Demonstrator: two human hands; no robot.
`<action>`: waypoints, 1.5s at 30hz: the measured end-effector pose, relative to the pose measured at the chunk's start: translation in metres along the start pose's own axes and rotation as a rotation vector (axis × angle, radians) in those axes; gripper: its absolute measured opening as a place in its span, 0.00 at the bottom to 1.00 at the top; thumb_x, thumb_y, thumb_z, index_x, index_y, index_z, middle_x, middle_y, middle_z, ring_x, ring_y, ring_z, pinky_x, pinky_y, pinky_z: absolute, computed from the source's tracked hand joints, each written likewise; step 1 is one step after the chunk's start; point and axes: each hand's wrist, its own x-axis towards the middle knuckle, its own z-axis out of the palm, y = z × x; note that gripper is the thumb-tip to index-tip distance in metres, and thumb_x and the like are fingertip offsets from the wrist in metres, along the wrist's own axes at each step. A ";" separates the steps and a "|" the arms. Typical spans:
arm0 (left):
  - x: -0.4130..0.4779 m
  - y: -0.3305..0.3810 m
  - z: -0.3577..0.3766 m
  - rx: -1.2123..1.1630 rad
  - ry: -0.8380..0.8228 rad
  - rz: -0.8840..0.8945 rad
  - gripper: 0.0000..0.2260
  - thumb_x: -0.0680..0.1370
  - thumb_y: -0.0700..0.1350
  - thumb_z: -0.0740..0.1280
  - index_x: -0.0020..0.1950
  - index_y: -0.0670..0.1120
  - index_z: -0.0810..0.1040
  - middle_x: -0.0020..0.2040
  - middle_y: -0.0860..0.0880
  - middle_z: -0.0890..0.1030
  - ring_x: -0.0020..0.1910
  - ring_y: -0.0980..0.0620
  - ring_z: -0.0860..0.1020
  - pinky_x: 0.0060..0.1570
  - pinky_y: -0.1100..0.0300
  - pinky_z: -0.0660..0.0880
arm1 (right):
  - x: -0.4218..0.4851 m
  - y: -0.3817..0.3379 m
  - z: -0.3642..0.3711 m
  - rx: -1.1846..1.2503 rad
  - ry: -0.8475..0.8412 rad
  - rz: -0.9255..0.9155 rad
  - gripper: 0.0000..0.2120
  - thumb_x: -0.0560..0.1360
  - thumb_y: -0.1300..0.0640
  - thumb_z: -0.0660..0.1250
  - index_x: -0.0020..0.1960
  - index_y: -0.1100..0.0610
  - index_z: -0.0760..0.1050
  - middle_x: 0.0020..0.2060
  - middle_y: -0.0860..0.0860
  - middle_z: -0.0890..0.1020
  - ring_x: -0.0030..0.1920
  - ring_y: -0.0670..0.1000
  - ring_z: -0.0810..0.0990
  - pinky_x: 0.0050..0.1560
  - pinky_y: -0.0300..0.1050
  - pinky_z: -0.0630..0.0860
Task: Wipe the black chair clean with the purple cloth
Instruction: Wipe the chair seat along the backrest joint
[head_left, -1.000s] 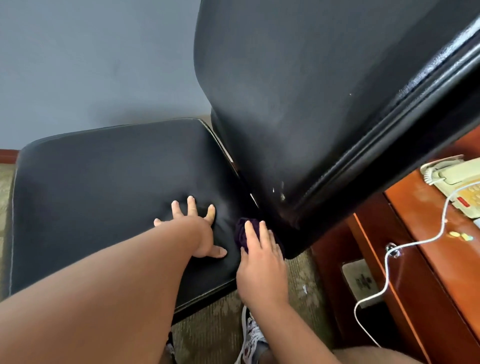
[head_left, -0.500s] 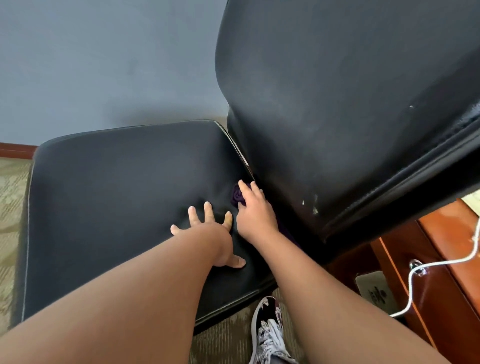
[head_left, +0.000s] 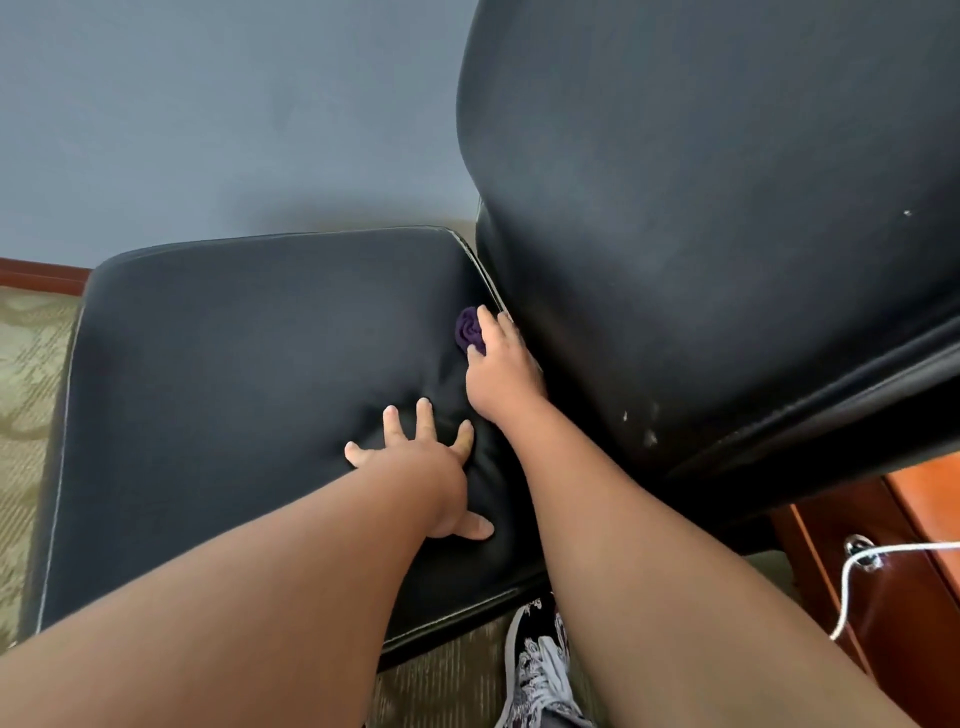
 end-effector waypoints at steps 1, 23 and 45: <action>0.000 0.000 0.000 0.004 0.002 0.002 0.49 0.70 0.71 0.64 0.76 0.61 0.32 0.76 0.46 0.29 0.75 0.34 0.33 0.67 0.26 0.51 | -0.008 0.003 -0.001 -0.009 -0.003 0.009 0.27 0.83 0.53 0.56 0.81 0.49 0.54 0.80 0.52 0.54 0.78 0.55 0.57 0.75 0.53 0.59; -0.007 0.000 -0.001 -0.033 0.044 0.007 0.50 0.69 0.72 0.65 0.76 0.61 0.33 0.77 0.47 0.31 0.75 0.35 0.34 0.67 0.26 0.52 | -0.158 0.028 -0.001 -0.044 -0.014 0.071 0.28 0.84 0.51 0.54 0.81 0.47 0.48 0.81 0.50 0.49 0.80 0.54 0.47 0.78 0.51 0.51; 0.005 0.001 0.004 0.004 0.031 -0.005 0.50 0.70 0.72 0.65 0.75 0.62 0.32 0.77 0.47 0.29 0.75 0.35 0.33 0.66 0.25 0.51 | 0.037 -0.014 0.002 0.037 0.027 0.027 0.26 0.83 0.54 0.55 0.80 0.52 0.55 0.79 0.53 0.58 0.74 0.59 0.65 0.71 0.53 0.64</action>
